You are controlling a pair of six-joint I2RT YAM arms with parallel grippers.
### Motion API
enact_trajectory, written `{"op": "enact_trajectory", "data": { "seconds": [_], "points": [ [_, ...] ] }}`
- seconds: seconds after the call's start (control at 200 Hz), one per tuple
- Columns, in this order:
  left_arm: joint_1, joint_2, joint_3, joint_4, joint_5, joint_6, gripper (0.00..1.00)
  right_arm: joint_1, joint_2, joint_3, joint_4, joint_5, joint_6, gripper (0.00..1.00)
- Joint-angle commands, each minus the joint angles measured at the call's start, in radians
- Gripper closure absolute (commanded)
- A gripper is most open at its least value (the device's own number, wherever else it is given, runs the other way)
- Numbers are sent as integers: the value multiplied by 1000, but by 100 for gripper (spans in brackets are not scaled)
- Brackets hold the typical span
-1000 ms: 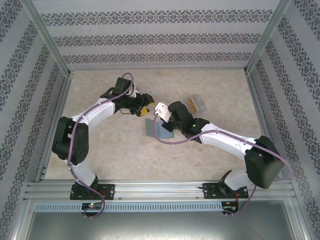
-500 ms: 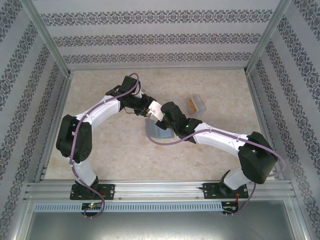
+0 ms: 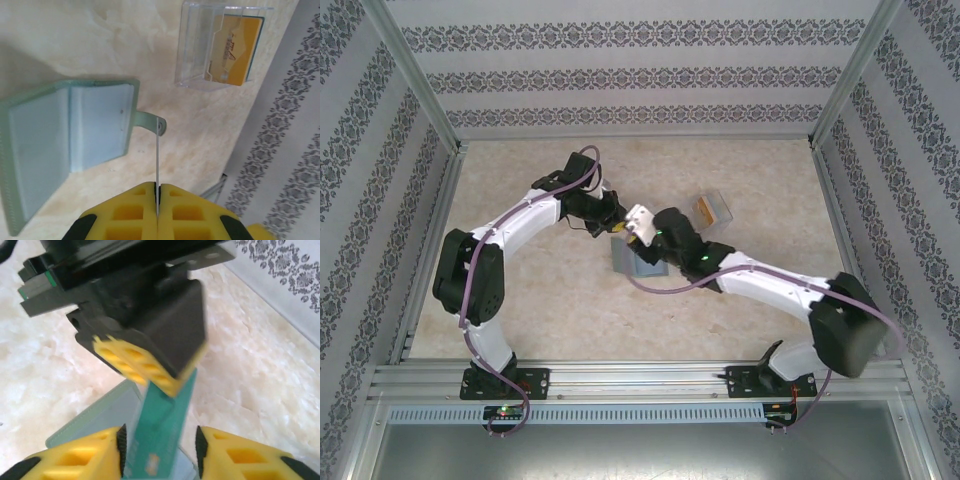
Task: Put the credit cards into the card holder
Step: Pick up the credit card from the storage box.
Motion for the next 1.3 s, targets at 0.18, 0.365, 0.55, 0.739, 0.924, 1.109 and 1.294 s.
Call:
{"op": "enact_trajectory", "data": {
  "seconds": [0.18, 0.365, 0.55, 0.739, 0.924, 1.109, 1.294],
  "points": [
    [-3, -159, -204, 307, 12, 267, 100, -361, 23, 21, -24, -774, 594, 47],
    [-11, -175, -225, 404, 237, 303, 100, -396, 119, 68, -46, -1011, 633, 47],
    [-19, -172, -191, 343, 302, 303, 100, -400, 128, 66, -36, -1065, 619, 48],
    [-45, -163, -157, 291, 357, 337, 100, -401, 146, 74, -48, -1122, 607, 51],
    [-56, -162, -140, 236, 361, 354, 97, -400, 147, 75, -10, -1163, 634, 74],
    [-51, -167, -114, 144, 217, 365, 56, -399, 127, 57, -17, -1142, 641, 92],
    [-26, -230, -181, 109, 0, 310, 11, -377, 191, 27, 8, -974, 767, 100]
  ]
}}
